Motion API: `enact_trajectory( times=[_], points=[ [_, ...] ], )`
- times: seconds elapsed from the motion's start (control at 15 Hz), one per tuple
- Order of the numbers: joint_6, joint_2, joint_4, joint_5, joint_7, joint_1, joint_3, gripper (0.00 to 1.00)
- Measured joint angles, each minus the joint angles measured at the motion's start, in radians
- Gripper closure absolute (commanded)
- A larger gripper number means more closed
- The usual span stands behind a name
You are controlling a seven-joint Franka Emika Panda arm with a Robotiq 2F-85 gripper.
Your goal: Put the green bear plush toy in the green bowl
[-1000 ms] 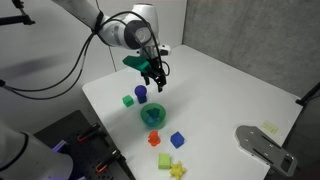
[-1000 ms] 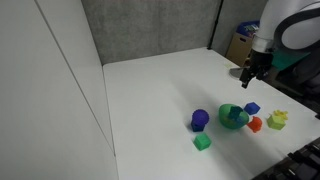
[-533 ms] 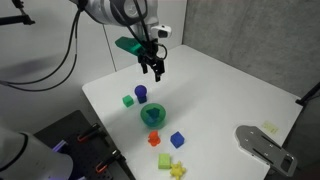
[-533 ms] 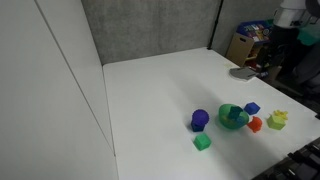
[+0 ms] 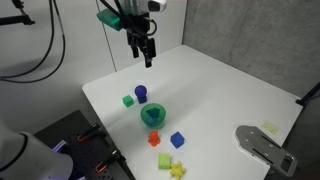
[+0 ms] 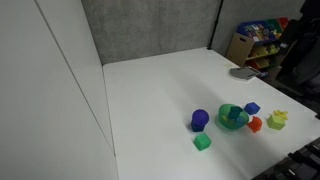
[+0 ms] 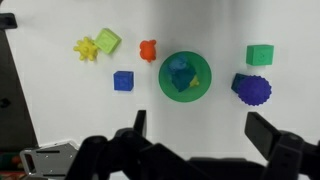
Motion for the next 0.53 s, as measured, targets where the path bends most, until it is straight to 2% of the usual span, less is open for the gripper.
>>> enact_trajectory(
  times=[0.27, 0.53],
  points=[
    [-0.067, -0.061, 0.011, 0.001, -0.010, -0.004, 0.001, 0.00],
    [-0.082, -0.070, 0.010, 0.004, -0.021, -0.007, 0.001, 0.00]
  ],
)
